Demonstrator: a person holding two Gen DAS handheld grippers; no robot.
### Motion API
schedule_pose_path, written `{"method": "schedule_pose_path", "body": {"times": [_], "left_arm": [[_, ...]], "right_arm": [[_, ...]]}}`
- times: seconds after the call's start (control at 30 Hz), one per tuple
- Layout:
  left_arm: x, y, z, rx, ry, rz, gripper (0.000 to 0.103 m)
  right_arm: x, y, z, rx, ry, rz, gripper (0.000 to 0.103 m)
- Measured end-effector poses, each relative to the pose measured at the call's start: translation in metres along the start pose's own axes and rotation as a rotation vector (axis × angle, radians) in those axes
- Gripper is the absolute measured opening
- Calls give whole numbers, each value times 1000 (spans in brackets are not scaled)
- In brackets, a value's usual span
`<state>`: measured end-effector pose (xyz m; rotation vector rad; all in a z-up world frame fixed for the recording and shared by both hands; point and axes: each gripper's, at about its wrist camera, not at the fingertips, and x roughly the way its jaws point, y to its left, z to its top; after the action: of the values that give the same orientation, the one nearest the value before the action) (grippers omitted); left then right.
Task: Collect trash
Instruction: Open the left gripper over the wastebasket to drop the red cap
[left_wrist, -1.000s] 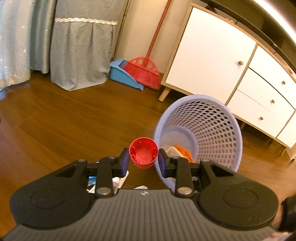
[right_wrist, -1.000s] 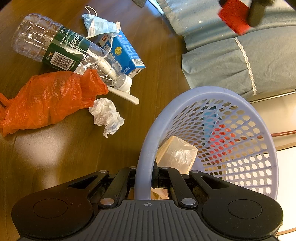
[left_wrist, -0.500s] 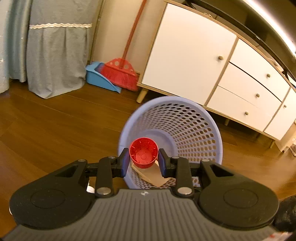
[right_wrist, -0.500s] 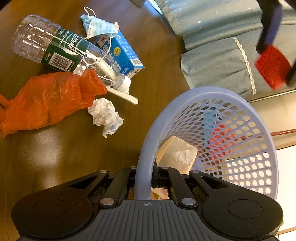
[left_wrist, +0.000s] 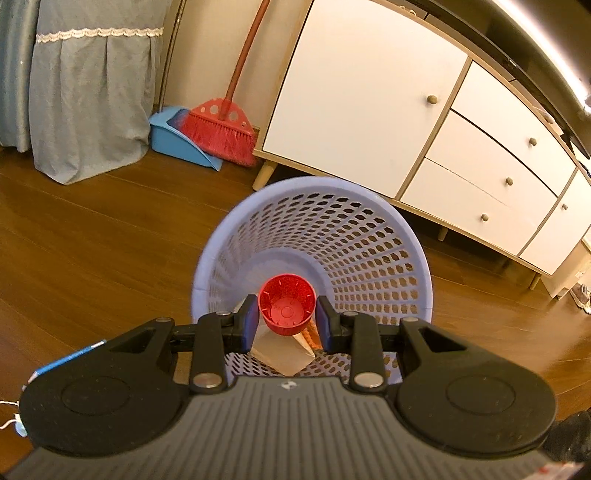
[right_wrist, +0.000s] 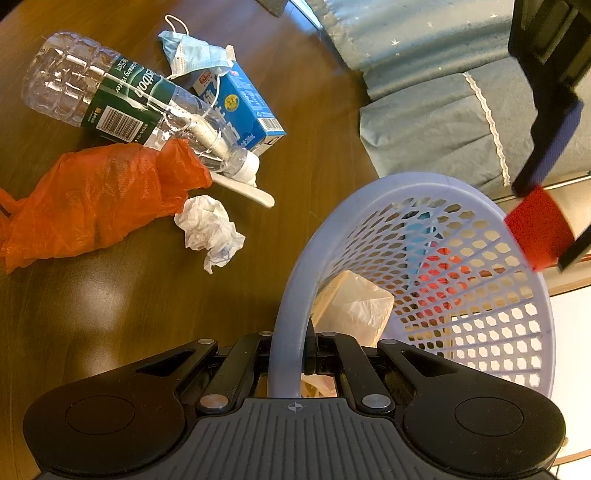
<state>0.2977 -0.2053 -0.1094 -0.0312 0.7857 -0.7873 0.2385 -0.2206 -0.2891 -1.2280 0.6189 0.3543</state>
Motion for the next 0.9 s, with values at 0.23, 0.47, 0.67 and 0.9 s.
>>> {"method": "schedule_pose_path", "body": {"times": [0.23, 0.47, 0.67, 0.9], "left_arm": [[13, -4, 1, -29, 19, -18, 28], [29, -8, 4, -63, 0, -50, 46], [29, -5, 0, -52, 7, -30, 46], [19, 7, -6, -51, 14, -9, 46]], "right_arm": [[0, -1, 0, 3, 0, 1, 0], [-1, -1, 1, 7, -1, 2, 0], [-3, -1, 1, 9, -2, 2, 0], [-3, -2, 4, 10, -1, 1, 0]]}}
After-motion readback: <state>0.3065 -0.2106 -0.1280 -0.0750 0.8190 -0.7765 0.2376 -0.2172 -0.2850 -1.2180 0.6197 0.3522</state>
